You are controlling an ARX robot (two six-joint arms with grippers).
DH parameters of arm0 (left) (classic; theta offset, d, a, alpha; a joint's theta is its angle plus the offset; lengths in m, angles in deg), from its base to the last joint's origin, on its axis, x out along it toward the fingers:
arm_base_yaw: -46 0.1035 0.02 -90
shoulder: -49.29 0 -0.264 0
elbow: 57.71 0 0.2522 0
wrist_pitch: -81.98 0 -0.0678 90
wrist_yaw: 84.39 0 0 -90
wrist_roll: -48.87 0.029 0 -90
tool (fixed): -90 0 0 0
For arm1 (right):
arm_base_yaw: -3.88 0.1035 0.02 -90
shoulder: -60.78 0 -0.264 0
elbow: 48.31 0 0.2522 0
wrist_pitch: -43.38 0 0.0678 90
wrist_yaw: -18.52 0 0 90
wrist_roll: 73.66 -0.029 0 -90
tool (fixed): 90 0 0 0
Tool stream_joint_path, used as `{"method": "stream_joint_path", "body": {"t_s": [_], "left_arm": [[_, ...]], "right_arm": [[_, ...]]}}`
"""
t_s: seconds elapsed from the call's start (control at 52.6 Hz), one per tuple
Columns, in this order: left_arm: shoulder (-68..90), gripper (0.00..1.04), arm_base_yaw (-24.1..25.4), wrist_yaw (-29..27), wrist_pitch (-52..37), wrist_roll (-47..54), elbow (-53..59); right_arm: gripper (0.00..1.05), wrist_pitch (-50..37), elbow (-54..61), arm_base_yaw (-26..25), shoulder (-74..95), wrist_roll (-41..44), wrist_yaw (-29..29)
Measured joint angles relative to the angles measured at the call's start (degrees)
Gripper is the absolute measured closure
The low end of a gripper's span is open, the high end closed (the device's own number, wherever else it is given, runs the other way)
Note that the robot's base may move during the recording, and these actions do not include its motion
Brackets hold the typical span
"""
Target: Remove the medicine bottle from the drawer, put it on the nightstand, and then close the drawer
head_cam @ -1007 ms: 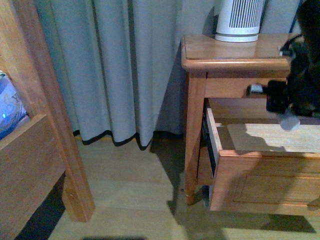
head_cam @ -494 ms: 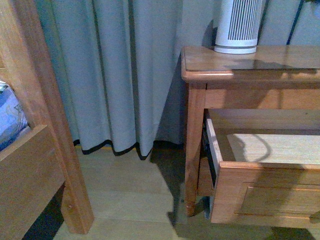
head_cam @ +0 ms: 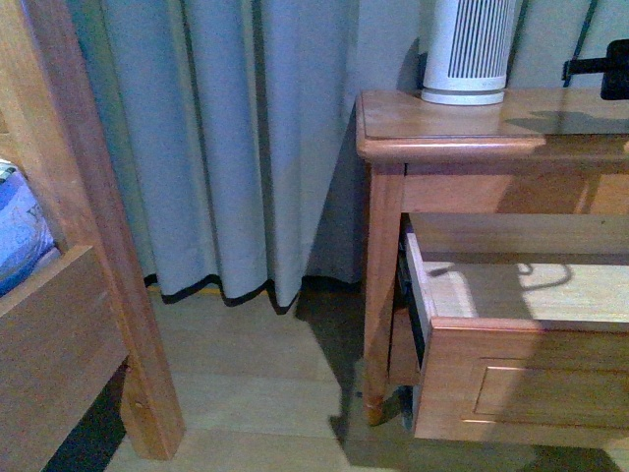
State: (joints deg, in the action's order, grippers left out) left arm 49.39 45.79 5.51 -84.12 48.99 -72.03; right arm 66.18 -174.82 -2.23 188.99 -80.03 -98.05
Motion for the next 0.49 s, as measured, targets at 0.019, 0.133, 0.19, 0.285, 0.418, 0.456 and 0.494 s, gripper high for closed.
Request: {"method": "stream_joint_path", "body": {"t_s": [0.019,0.133,0.19,0.285,0.418,0.456,0.494], "left_arm": [[0.0,0.07,0.0,0.0,0.0,0.0,0.0],[0.0,0.07,0.0,0.0,0.0,0.0,0.0],[0.0,0.07,0.0,0.0,0.0,0.0,0.0],[0.0,0.07,0.0,0.0,0.0,-0.02,0.0],[0.0,0.07,0.0,0.0,0.0,-0.02,0.0],[0.0,0.07,0.0,0.0,0.0,-0.02,0.0],[0.0,0.07,0.0,0.0,0.0,-0.02,0.0]], "right_arm": [[0.76,0.0,-0.02,-0.13,0.04,0.0,-0.11],[0.64,-0.63,-0.02,-0.87,0.37,0.42,-0.44],[0.54,-1.81,0.0,-0.98,0.39,0.61,-0.39],[0.4,-3.8,0.0,-0.98,0.37,0.59,0.02],[0.2,-6.93,0.66,-0.9,-0.26,-0.09,0.22],[0.15,-8.31,1.55,-0.87,-0.94,-0.07,0.0],[0.08,-10.67,3.3,-0.79,-2.32,-0.13,-0.35]]}}
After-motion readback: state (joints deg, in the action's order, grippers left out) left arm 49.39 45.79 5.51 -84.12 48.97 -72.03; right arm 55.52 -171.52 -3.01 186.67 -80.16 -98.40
